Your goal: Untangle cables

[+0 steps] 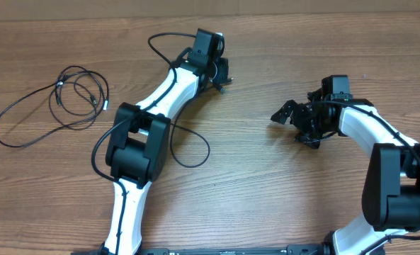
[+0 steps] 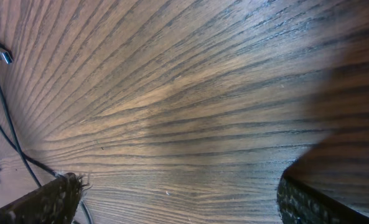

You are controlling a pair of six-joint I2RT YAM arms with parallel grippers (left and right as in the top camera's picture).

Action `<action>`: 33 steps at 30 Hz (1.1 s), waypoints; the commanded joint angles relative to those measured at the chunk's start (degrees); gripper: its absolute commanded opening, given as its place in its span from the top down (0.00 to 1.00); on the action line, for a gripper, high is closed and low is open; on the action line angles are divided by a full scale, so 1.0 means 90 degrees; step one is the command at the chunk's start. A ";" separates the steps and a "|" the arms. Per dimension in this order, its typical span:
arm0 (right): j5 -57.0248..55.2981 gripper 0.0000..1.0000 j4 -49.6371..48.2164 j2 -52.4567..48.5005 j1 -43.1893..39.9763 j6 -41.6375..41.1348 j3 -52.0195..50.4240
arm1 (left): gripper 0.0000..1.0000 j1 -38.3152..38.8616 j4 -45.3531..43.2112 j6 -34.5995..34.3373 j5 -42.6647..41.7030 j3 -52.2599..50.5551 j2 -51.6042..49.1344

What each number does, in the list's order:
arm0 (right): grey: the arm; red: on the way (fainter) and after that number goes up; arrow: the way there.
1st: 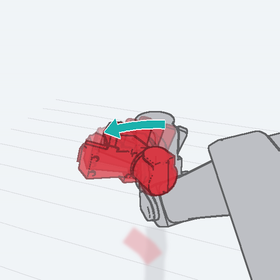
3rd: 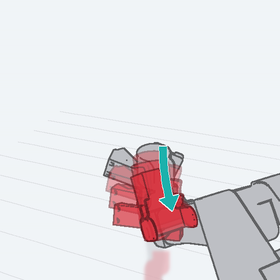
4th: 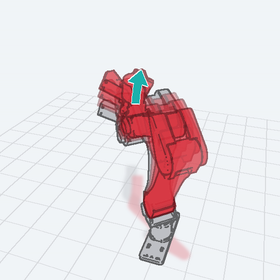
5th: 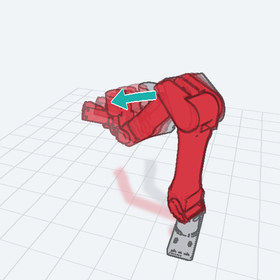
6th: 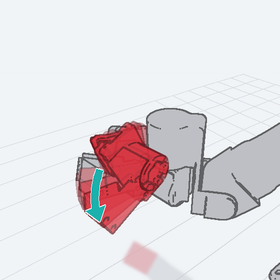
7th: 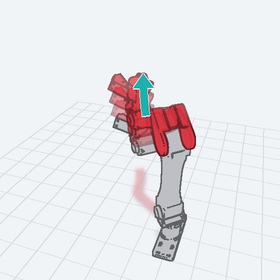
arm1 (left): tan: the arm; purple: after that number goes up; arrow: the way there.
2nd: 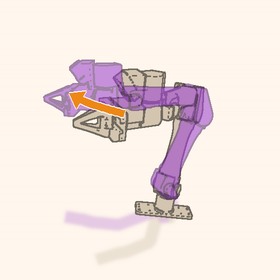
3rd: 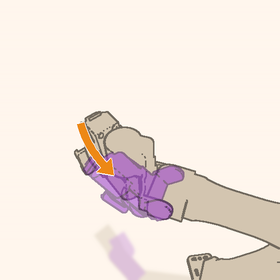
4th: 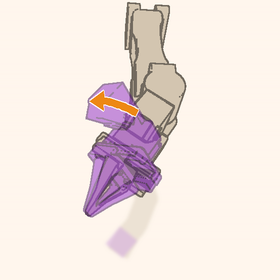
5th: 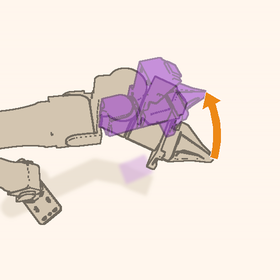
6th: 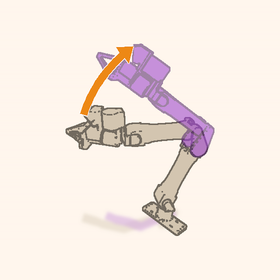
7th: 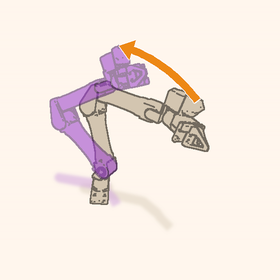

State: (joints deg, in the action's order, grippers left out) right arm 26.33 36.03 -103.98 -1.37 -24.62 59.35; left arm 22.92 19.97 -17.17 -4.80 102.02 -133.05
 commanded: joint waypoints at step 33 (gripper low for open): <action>-0.0661 0.00 0.0000 -0.0257 -0.0034 0.0078 -0.0170 | 0.95 0.0119 0.5401 -0.0262 -0.0675 0.0100 -0.0041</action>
State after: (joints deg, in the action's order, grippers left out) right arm 26.35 36.05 -103.98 -1.37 -24.62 59.35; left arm 23.29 68.55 -14.90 -17.43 104.40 -133.86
